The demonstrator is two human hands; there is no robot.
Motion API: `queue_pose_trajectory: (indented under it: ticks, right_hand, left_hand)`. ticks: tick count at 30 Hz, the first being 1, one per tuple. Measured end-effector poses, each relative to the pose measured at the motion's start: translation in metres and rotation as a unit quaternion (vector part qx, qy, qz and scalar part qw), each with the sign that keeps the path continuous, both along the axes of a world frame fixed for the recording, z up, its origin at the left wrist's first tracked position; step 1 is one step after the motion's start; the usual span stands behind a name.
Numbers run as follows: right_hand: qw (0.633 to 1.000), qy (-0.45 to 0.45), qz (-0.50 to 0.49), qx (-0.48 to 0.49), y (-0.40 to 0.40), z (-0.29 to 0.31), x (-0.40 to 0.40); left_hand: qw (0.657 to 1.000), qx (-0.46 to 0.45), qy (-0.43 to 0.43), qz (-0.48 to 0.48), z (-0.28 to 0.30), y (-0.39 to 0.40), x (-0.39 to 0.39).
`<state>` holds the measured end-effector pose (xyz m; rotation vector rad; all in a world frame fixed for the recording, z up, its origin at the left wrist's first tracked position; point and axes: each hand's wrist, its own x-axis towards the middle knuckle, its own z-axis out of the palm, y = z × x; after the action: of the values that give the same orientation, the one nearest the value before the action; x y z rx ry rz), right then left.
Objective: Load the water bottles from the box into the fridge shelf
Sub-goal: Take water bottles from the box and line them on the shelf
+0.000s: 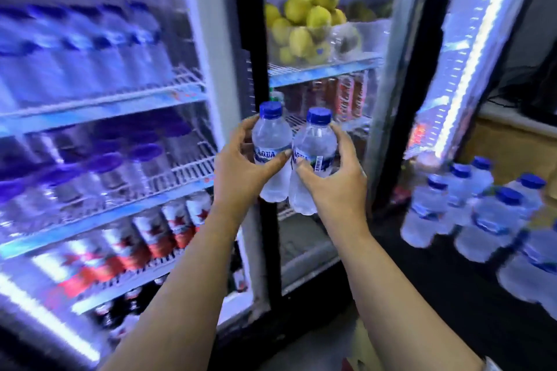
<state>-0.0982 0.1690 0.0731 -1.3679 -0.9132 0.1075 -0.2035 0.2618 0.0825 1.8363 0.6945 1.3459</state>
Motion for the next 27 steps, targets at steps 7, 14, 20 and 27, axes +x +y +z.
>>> queue_pose_trajectory:
  ticks: [7, 14, 20, 27]
  right_hand:
    - [0.989, -0.007, 0.143, 0.047, 0.091, 0.047, -0.073]
    - [0.974, -0.023, 0.215, 0.067, 0.175, 0.113, -0.131]
    - [0.967, -0.048, 0.242, 0.064, 0.246, 0.147, -0.176]
    - [0.963, -0.05, 0.264, -0.007, 0.318, 0.156, -0.207]
  left_hand:
    - [0.984, 0.055, -0.038, 0.163, 0.056, 0.064, -0.099]
    - [0.959, 0.091, -0.047, 0.266, 0.122, 0.129, -0.18]
    - [0.936, 0.098, -0.022, 0.337, 0.147, 0.181, -0.222]
    - [0.9, 0.062, 0.044, 0.429, 0.142, 0.238, -0.247]
